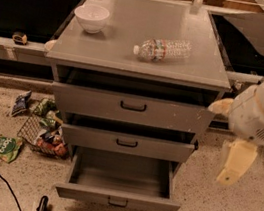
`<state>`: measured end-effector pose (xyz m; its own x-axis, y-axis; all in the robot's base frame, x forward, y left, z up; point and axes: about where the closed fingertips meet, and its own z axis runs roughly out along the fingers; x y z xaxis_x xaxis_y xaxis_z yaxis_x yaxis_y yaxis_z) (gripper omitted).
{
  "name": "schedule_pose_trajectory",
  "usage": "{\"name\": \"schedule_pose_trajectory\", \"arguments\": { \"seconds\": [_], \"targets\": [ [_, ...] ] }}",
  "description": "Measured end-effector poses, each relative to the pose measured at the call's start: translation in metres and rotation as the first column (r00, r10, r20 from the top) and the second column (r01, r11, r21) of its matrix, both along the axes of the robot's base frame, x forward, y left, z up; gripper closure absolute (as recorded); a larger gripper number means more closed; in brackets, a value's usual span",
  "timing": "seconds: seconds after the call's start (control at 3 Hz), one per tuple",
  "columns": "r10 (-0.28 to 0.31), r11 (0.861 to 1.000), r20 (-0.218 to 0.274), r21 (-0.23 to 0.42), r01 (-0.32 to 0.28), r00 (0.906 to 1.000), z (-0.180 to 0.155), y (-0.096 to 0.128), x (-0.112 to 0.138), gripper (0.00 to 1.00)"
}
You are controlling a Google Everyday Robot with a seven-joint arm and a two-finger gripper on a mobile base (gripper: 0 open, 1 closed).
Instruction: Close bottom drawer
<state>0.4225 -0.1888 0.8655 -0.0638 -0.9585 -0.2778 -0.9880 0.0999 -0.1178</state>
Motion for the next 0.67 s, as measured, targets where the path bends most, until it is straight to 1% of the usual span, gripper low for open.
{"name": "schedule_pose_trajectory", "arguments": {
  "seconds": [0.33,0.67],
  "targets": [
    [0.087,0.991,-0.086,0.104,-0.078,0.9925,-0.080,0.027,-0.021,0.00],
    [0.119,0.978,-0.175,0.191,-0.084,0.9773,-0.152,0.052,-0.045,0.00]
  ]
}}
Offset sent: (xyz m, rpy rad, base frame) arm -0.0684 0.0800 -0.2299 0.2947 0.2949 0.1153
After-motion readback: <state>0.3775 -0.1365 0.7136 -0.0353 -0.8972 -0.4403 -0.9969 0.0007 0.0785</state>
